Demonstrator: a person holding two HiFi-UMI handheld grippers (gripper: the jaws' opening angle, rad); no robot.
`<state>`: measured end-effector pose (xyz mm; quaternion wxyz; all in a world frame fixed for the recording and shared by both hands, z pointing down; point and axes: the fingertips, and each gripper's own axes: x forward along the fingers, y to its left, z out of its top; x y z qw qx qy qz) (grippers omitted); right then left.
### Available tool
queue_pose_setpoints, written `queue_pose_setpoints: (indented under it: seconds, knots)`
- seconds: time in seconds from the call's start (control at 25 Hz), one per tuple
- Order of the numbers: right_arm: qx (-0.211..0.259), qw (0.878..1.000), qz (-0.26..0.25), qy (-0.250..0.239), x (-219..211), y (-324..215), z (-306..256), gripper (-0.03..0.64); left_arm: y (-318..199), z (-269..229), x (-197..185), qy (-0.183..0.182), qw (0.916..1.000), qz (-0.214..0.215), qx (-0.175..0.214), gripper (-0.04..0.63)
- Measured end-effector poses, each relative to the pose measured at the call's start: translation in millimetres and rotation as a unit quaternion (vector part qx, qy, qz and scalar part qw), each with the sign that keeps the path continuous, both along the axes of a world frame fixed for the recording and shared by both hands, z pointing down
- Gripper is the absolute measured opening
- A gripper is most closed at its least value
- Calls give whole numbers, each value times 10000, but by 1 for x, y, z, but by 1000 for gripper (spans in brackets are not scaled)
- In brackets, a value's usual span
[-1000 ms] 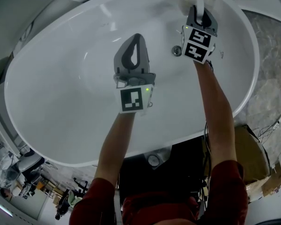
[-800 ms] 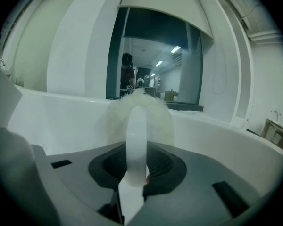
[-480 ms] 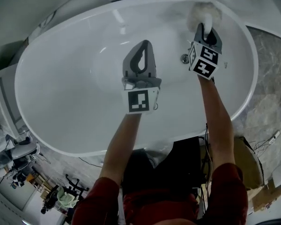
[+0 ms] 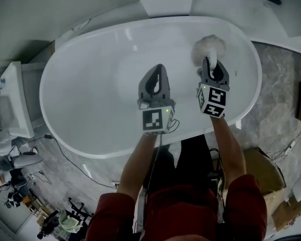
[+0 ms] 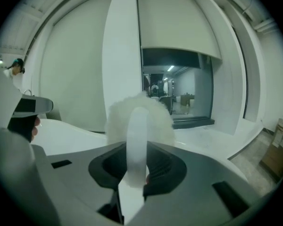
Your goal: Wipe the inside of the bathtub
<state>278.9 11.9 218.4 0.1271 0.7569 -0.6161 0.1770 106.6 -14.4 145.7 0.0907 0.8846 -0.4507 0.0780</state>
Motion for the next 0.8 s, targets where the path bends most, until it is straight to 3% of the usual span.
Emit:
queue_pose_setpoints:
  seconds: [0.2, 0.44, 0.8]
  knots:
    - [246, 9995, -16, -213, -84, 33, -100, 91, 39, -88, -73, 136, 9996, 82, 219, 15]
    - [475, 9972, -566, 61, -187, 88, -207, 91, 99, -185, -172, 77, 9983, 38, 583, 15]
    - [1074, 9887, -703, 772, -244, 145, -319, 91, 144, -256, -254, 197, 9965, 22, 811, 15]
